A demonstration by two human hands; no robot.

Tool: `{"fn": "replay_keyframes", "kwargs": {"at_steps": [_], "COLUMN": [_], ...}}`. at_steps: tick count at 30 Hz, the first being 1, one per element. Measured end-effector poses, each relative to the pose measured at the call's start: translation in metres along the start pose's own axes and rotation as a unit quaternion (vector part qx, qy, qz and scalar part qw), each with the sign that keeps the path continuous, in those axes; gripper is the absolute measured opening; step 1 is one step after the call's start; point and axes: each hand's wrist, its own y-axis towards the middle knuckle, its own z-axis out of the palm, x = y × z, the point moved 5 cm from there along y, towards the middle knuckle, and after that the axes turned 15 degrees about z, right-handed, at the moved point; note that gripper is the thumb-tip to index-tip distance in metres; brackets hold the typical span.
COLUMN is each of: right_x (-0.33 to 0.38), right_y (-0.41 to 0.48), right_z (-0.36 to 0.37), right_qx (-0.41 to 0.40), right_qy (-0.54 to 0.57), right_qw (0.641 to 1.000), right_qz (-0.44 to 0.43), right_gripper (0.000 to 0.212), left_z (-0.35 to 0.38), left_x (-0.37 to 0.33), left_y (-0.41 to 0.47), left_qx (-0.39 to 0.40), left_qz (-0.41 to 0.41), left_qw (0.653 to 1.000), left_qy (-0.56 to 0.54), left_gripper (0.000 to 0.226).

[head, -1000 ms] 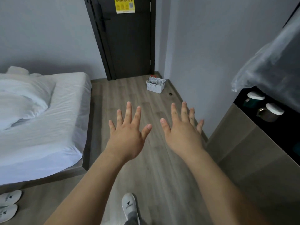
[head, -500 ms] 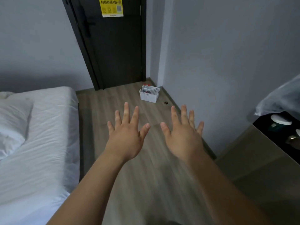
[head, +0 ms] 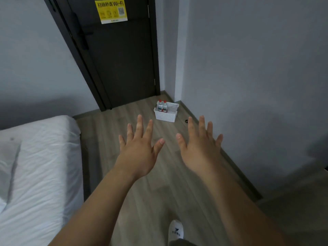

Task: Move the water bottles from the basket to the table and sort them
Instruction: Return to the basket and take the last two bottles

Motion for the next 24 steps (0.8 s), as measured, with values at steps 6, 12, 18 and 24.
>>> {"fn": "replay_keyframes", "kwargs": {"at_steps": [6,12,18,24], "right_x": [0.071,0.126,0.208,0.279], "right_y": [0.105,0.172,0.258,0.325], "right_z": [-0.010,0.007,0.035,0.030], "right_qx": [-0.008,-0.009,-0.031,-0.025], "right_qy": [-0.011,-0.032,-0.061,-0.070], "right_qw": [1.000,0.999,0.998,0.997], "right_qz": [-0.024,-0.028,-0.004,0.037], "right_gripper": [0.074,0.075,0.074,0.083], "left_z": [-0.038,-0.050,-0.068,-0.103], "left_x": [0.055,0.115,0.204,0.265], "left_y": [0.092,0.153,0.244,0.333], "left_qx": [-0.012,-0.007,-0.005,0.005], "left_qz": [-0.021,-0.033,-0.005,0.039], "left_qw": [1.000,0.999,1.000,0.999], "left_qy": [0.003,-0.009,-0.012,-0.013], "left_gripper": [0.076,0.076,0.076,0.074]}}
